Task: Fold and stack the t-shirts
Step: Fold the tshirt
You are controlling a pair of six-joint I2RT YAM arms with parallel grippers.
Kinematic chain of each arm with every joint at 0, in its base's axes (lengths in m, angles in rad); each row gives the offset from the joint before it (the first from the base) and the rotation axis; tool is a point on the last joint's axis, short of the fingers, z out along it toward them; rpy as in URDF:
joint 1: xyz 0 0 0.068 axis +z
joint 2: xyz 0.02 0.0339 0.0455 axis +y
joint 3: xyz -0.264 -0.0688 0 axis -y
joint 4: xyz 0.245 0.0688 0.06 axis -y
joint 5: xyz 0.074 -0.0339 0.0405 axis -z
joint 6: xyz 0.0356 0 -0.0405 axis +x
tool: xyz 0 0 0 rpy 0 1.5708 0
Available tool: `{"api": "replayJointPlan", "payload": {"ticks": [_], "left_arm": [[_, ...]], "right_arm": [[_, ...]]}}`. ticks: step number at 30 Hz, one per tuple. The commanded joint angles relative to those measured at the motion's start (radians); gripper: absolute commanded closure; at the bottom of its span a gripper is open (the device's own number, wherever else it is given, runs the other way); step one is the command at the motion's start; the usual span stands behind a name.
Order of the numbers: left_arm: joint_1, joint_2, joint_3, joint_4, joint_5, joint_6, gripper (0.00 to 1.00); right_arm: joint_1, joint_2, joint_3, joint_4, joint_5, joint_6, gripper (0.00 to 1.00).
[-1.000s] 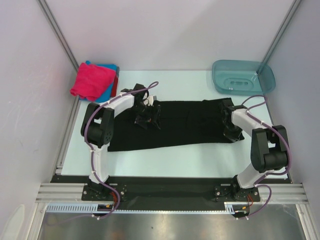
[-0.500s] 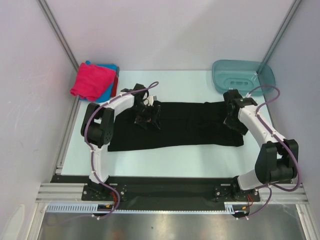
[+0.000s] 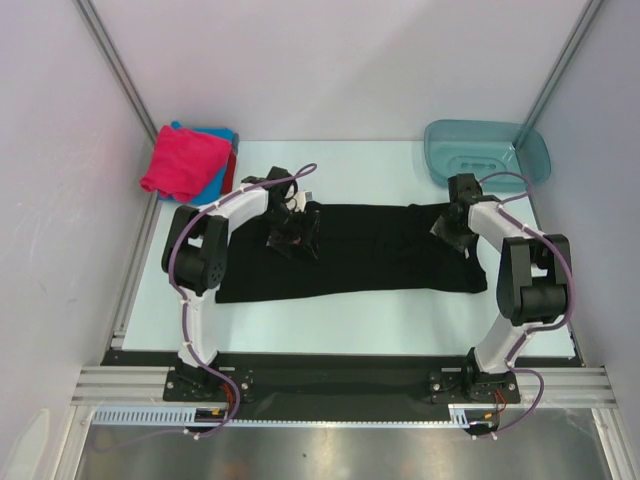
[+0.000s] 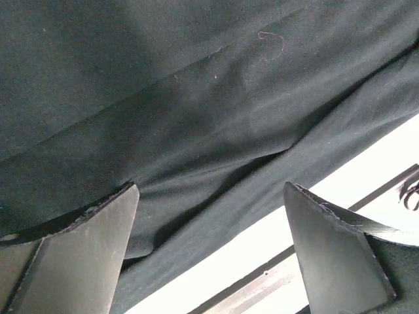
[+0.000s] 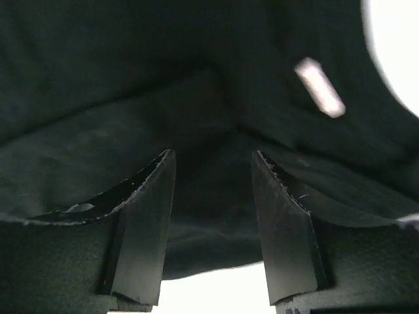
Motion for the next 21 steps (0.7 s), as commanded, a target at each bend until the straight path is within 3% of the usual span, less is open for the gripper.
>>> {"api": "replayJointPlan", "payload": {"ticks": [1,14,17,18,19,21], "left_arm": [[0.005,-0.044,0.028,-0.013,-0.029,0.037,0.0],[0.005,-0.032,0.037,-0.03,-0.037,0.04,0.0],[0.005,-0.03,0.037,-0.032,-0.037,0.04,0.0],[0.005,-0.032,0.039,-0.032,-0.037,0.04,0.0],[0.005,-0.032,0.037,-0.033,-0.04,0.041,0.0],[0.005,-0.029,0.037,-0.033,-0.04,0.043,0.0]], "right_arm": [[-0.029,0.029,0.003,0.182,-0.116,-0.02,0.46],[-0.055,0.092,-0.005,0.243,-0.119,-0.05,0.45],[-0.055,0.107,0.001,0.245,-0.115,-0.058,0.51],[-0.055,0.109,-0.002,0.251,-0.115,-0.058,0.55],[-0.055,0.101,-0.005,0.254,-0.113,-0.06,0.68],[-0.055,0.098,-0.006,0.255,-0.112,-0.06,0.72]]}}
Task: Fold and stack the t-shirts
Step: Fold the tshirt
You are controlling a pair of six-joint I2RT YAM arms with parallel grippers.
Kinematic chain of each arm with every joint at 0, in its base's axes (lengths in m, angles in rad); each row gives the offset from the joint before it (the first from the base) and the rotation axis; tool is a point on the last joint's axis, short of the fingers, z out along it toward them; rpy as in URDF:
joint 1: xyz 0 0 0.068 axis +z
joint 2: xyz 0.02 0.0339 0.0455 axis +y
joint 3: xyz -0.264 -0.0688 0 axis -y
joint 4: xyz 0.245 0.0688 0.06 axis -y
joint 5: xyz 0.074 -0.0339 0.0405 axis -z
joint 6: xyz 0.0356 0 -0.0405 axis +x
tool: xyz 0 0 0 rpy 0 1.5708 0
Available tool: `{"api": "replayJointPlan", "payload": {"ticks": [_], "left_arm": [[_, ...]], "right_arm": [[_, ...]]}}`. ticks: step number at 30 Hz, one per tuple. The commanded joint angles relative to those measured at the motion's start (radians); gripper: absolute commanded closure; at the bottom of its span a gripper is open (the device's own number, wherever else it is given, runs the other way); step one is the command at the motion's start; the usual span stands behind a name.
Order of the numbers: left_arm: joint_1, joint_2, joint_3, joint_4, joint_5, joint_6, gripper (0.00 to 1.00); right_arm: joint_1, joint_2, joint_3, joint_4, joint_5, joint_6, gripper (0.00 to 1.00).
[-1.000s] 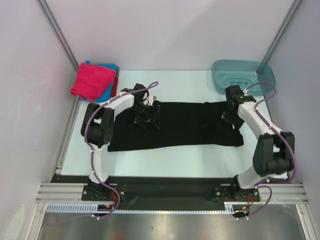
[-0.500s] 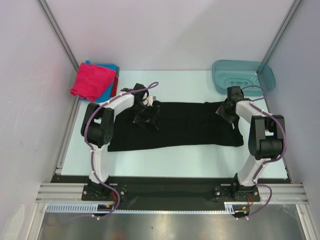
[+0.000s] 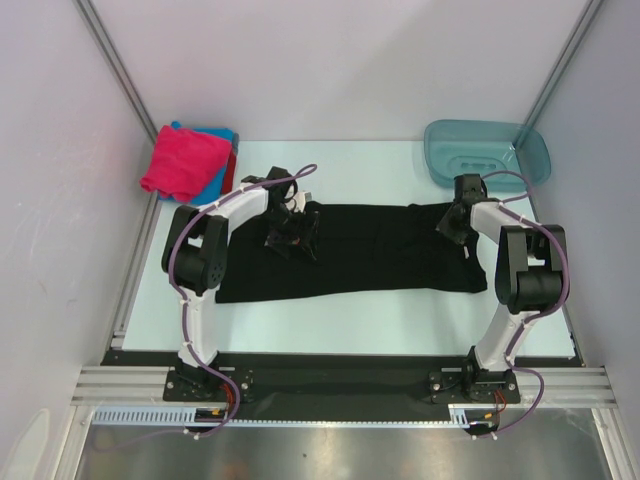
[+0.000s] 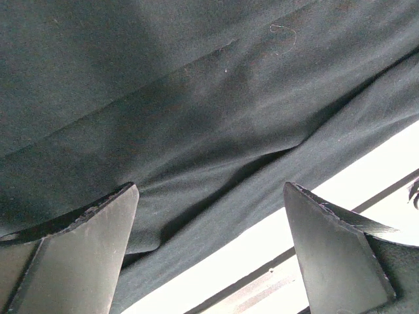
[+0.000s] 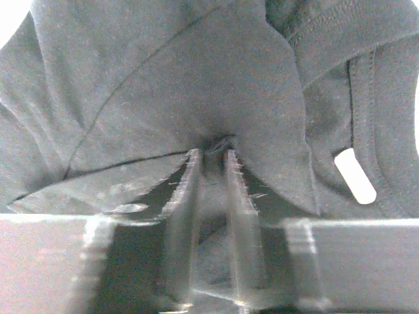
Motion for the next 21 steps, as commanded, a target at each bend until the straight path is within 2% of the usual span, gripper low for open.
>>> {"api": "replayJointPlan", "payload": {"ticks": [1,5,15,21], "left_arm": [[0.005,-0.03,0.031,-0.011,-0.017,0.027,0.0],[0.006,-0.026,0.028,-0.011,-0.017,0.027,0.0],[0.005,-0.021,0.028,-0.008,-0.014,0.03,0.0],[0.005,-0.013,0.028,-0.006,-0.008,0.032,0.0]], "right_arm": [[-0.001,-0.007,-0.009,0.037,0.004,-0.01,0.79],[0.004,-0.077,-0.035,0.033,0.019,-0.008,0.94],[0.037,-0.301,-0.081,-0.043,0.152,-0.042,0.93],[0.03,-0.289,-0.031,-0.053,0.152,-0.065,0.88]]}}
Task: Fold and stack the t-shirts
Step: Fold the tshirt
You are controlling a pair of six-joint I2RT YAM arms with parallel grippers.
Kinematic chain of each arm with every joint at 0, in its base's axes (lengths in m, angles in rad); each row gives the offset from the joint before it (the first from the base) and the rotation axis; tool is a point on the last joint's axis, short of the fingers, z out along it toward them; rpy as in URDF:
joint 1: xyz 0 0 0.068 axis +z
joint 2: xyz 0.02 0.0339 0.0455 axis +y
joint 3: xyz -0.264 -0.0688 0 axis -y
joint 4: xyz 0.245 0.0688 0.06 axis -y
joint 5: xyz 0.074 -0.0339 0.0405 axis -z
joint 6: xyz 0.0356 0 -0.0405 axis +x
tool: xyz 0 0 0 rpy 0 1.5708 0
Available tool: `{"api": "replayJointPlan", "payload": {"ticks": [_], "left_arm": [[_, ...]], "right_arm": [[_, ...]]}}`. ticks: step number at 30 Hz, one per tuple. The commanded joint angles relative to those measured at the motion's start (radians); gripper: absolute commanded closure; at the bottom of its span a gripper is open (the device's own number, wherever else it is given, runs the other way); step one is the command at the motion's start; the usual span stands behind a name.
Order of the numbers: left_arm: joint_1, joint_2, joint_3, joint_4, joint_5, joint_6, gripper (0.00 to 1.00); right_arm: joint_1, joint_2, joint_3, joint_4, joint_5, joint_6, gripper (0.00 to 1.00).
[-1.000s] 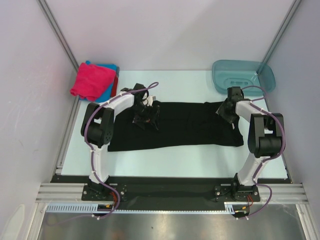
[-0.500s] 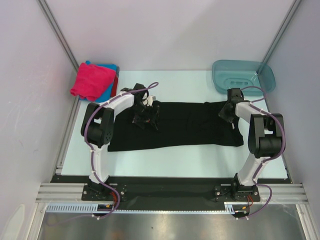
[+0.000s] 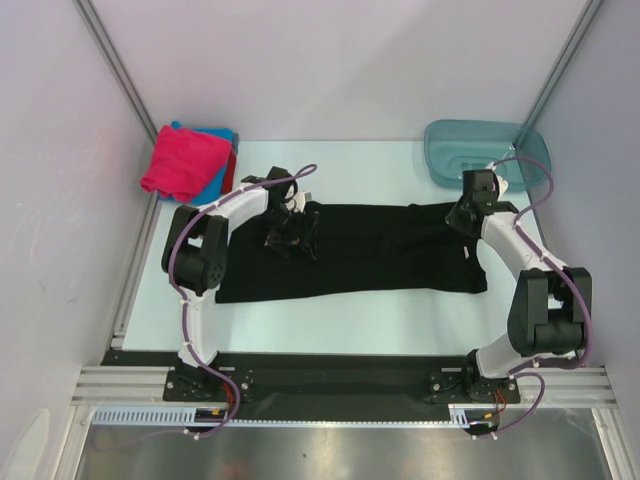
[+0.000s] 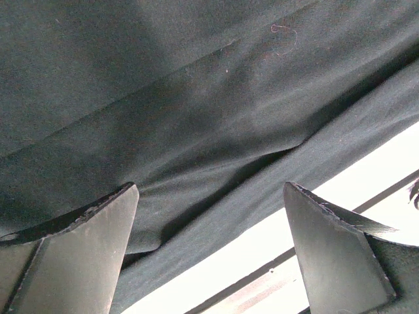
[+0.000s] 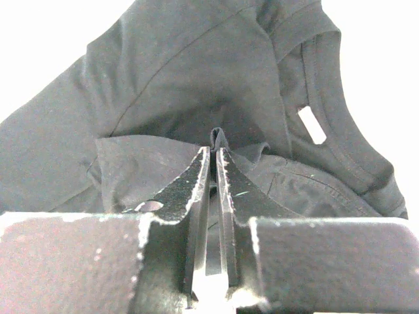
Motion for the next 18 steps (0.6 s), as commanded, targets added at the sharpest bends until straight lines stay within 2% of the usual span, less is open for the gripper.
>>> {"api": "replayJointPlan", "payload": {"ticks": [1,7,12,18], "left_arm": [[0.005,-0.014,0.03,-0.006,-0.004,0.031,0.0],[0.005,-0.018,0.025,-0.004,-0.006,0.029,0.0],[0.005,-0.024,0.018,-0.007,-0.018,0.032,0.0],[0.005,-0.026,0.016,-0.01,-0.032,0.031,0.0]], "right_arm": [[-0.003,0.042,0.068,-0.017,0.035,-0.028,0.87],[0.006,0.17,0.159,0.037,0.012,-0.042,0.88],[0.014,0.271,0.297,0.07,-0.042,-0.07,0.89],[0.029,0.245,0.32,0.162,-0.065,-0.091,0.89]]}}
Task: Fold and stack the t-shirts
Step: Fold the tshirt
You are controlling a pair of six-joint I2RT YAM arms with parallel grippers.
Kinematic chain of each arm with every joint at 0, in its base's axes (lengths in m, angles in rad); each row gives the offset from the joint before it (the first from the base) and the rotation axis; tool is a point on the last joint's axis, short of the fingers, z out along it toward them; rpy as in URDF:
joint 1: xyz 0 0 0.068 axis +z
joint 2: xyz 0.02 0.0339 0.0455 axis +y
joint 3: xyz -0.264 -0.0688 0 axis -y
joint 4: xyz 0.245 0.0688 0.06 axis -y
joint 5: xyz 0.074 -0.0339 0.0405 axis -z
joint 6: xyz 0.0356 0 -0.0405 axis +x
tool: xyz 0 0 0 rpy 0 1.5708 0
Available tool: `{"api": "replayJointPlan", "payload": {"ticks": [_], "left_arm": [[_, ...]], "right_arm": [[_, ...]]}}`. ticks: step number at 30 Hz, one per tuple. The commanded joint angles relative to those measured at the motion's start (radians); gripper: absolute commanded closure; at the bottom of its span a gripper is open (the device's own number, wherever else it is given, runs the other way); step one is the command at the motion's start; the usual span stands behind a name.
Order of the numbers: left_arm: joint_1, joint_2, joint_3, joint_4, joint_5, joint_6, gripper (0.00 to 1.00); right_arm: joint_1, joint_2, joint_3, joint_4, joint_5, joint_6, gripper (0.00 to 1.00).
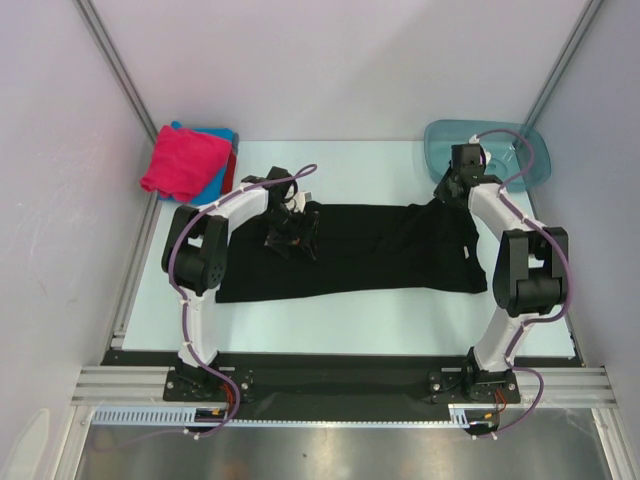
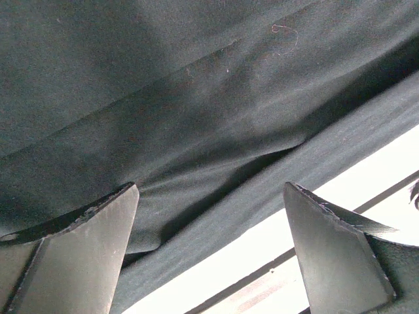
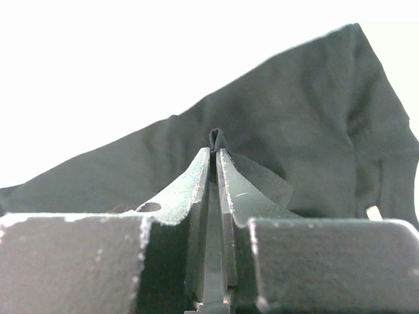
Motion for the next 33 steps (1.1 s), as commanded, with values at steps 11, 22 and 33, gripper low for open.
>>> {"api": "replayJointPlan", "payload": {"ticks": [11,22,33], "left_arm": [[0.005,-0.015,0.018,-0.015,-0.046,0.029,0.0],[0.006,-0.009,0.025,-0.02,-0.057,0.029,0.0],[0.008,-0.017,0.019,-0.02,-0.059,0.028,0.0]], "right_arm": [[0.027,0.115,0.122,0.004,0.015,-0.023,0.69],[0.13,0.178,0.406,-0.232,-0.049,-0.043,0.5],[0.288,0.222,0.438,-0.556,0.006,0.024,0.56]]}}
